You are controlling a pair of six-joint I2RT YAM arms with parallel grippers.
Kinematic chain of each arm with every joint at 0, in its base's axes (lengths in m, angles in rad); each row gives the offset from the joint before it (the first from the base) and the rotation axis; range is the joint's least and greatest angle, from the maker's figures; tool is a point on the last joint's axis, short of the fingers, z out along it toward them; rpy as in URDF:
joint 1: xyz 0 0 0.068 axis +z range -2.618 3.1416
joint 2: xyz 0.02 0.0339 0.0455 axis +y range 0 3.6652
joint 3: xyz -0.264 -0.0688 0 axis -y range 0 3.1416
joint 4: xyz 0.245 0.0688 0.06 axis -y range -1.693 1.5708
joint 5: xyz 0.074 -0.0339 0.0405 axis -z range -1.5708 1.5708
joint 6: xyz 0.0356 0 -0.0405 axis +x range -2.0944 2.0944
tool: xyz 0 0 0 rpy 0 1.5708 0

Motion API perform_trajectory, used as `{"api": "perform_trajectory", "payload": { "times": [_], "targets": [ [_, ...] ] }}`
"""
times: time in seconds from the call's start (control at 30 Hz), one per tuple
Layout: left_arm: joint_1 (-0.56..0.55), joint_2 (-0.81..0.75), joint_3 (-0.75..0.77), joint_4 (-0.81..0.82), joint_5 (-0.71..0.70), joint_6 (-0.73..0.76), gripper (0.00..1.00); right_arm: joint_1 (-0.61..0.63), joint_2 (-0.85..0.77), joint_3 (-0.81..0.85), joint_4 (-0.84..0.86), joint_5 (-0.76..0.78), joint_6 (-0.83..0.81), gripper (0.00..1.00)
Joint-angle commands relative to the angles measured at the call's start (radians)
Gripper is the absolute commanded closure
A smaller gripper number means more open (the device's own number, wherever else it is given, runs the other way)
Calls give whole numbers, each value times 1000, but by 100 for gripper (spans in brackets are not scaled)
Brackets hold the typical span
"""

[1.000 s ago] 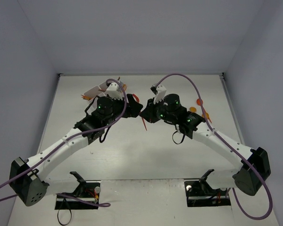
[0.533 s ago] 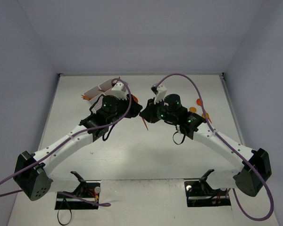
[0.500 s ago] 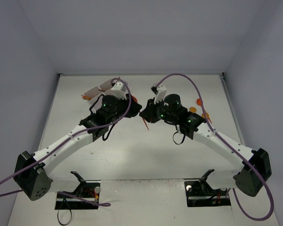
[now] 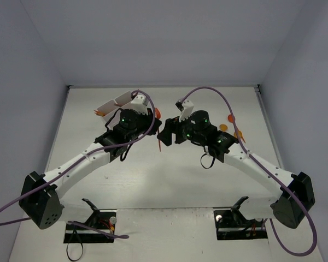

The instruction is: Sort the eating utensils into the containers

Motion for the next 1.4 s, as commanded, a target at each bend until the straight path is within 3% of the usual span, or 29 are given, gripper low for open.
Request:
{"api": "perform_trajectory", "payload": {
  "times": [0.0, 0.33, 0.63, 0.87, 1.37],
  "targets": [
    [79, 16, 93, 87, -59, 217, 100, -45, -75, -22, 46, 61, -3, 26],
    [235, 261, 283, 161, -94, 687, 100, -196, -187, -91, -50, 74, -27, 24],
    [262, 457, 411, 274, -56, 941, 100, -218, -224, -91, -109, 124, -58, 23],
    [295, 518, 421, 330, 8, 967, 100, -232, -226, -85, -116, 141, -66, 23],
    [315, 545, 275, 452, 24, 908, 96, -235, -197, -87, -114, 133, -74, 23]
  ]
}}
